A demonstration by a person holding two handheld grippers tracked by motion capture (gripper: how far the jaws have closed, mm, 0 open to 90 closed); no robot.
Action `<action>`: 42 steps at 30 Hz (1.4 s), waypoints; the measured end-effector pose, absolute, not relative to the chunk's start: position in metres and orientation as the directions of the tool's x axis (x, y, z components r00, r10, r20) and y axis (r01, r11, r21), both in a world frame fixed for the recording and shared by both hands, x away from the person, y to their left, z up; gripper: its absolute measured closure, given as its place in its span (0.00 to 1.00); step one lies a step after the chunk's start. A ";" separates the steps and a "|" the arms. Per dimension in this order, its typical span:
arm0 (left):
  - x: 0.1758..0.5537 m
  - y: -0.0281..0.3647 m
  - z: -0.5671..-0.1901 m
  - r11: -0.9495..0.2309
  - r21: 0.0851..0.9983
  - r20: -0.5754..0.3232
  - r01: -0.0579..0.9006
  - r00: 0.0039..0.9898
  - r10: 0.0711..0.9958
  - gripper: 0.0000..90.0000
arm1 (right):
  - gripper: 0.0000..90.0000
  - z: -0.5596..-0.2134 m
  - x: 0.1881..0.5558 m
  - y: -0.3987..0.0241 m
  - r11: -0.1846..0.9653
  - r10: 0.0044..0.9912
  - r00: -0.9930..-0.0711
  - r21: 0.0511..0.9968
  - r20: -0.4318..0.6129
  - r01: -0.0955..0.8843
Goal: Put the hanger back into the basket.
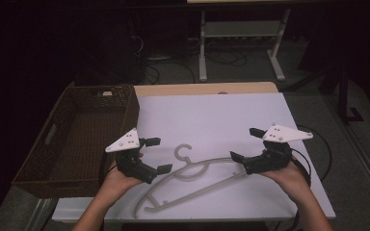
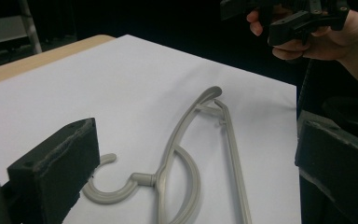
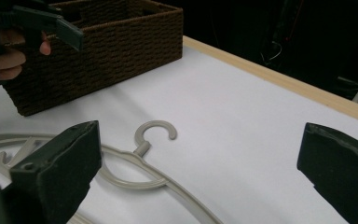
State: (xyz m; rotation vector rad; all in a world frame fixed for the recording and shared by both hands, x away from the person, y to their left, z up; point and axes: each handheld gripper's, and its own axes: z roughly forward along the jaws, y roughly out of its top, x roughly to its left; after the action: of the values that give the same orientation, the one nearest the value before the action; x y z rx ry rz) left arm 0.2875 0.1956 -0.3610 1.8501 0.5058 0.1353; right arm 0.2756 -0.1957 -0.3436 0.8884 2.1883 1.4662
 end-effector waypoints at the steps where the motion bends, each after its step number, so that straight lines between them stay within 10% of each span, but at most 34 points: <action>1: 0.288 0.195 -0.363 -0.253 0.928 -0.155 0.274 0.901 0.405 0.00 | 0.00 -0.344 0.276 -0.196 0.264 0.674 -0.738 0.917 0.048 0.300; 13: 0.293 0.196 -0.374 -0.249 0.921 -0.177 0.298 0.892 0.416 0.00 | 0.18 -0.356 0.276 -0.181 0.313 0.623 -0.778 0.886 0.080 0.341; 35: 0.296 0.196 -0.382 -0.257 0.916 -0.181 0.308 0.890 0.419 0.00 | 0.94 -0.383 0.267 -0.145 0.432 0.523 -0.847 0.825 0.099 0.363; 42: 0.296 0.195 -0.383 -0.256 0.916 -0.183 0.310 0.889 0.420 0.00 | 0.99 -0.391 0.263 -0.135 0.460 0.501 -0.860 0.814 0.093 0.356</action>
State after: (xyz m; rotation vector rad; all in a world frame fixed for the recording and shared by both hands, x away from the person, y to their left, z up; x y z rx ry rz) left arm 0.2957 0.1948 -0.3833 1.8610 0.5425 0.1145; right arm 0.2627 -0.1349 -0.3907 0.7539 2.5443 1.3600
